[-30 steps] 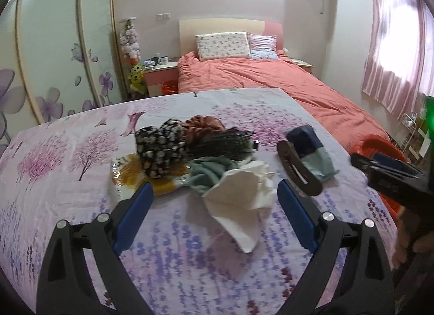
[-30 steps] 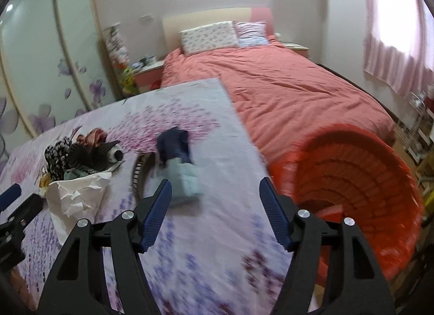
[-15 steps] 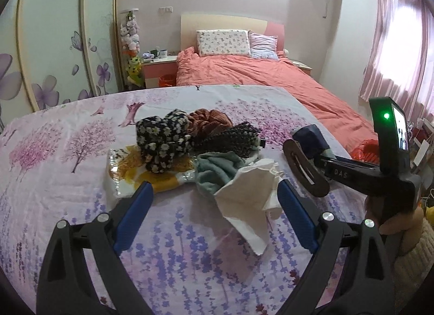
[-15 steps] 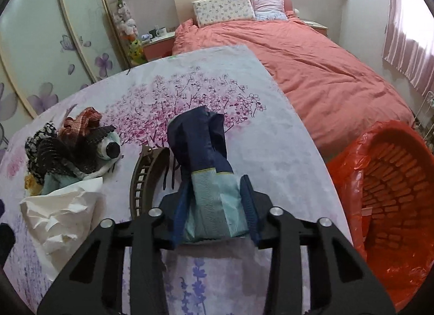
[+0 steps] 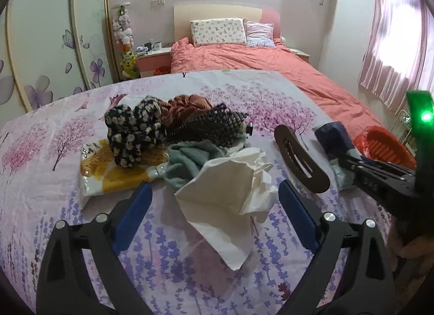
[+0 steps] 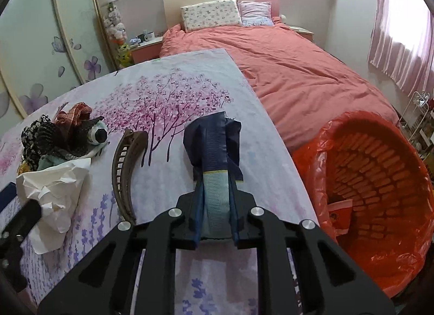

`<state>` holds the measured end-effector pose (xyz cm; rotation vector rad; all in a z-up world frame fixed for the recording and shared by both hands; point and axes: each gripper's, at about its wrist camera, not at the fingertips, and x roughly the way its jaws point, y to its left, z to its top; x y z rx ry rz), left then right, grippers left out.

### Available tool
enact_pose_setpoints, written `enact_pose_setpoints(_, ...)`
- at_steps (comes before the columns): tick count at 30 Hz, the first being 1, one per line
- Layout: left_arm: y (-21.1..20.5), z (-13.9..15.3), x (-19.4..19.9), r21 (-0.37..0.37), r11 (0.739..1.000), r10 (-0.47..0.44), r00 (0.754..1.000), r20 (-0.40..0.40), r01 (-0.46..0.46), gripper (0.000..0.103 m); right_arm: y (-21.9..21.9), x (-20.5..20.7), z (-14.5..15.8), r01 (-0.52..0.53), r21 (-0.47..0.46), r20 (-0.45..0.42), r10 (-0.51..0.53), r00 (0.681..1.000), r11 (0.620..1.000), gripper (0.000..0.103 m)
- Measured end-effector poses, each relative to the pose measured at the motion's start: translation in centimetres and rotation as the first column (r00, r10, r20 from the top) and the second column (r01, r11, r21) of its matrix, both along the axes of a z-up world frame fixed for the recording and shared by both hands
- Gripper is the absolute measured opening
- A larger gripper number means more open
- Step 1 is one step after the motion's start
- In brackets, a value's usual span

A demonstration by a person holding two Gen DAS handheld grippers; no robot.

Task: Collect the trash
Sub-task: 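Grasp the navy-and-green item beside the hair clip with the right tool, then grasp the crumpled white tissue with the left tool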

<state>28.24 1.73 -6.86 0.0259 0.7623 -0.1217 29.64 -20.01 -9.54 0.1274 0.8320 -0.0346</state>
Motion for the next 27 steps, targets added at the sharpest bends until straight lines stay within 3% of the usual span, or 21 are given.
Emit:
enact_pose_setpoints(6, -0.4, -1.6, 0.6, 0.005, 1.0, 0.005, 0.999, -0.032, -0.004, 0.089, -0.3, 0.3, -0.2, 0.002, 0.023, -0.006, -0.001, 1.0, 1.0, 0.017)
enact_pose_setpoints(17, -0.2, -2.0, 0.9, -0.023, 1.0, -0.004, 0.998, -0.063, 0.003, 0.061, -0.9, 0.2, -0.5, 0.006, 0.07, -0.004, -0.006, 1.0, 0.998, 0.022)
enact_pose_setpoints(20, -0.2, -1.8, 0.7, -0.023, 1.0, -0.014, 0.998, -0.056, 0.013, 0.051, -0.9, -0.1, -0.4, 0.001, 0.065, 0.013, -0.002, 1.0, 0.998, 0.017)
enact_pose_setpoints(27, 0.3, -1.2, 0.1, -0.031, 0.999, -0.025, 0.999, -0.041, 0.024, 0.044, -1.3, -1.2, 0.1, -0.006, 0.097, 0.035, 0.003, 0.999, 0.995, 0.015)
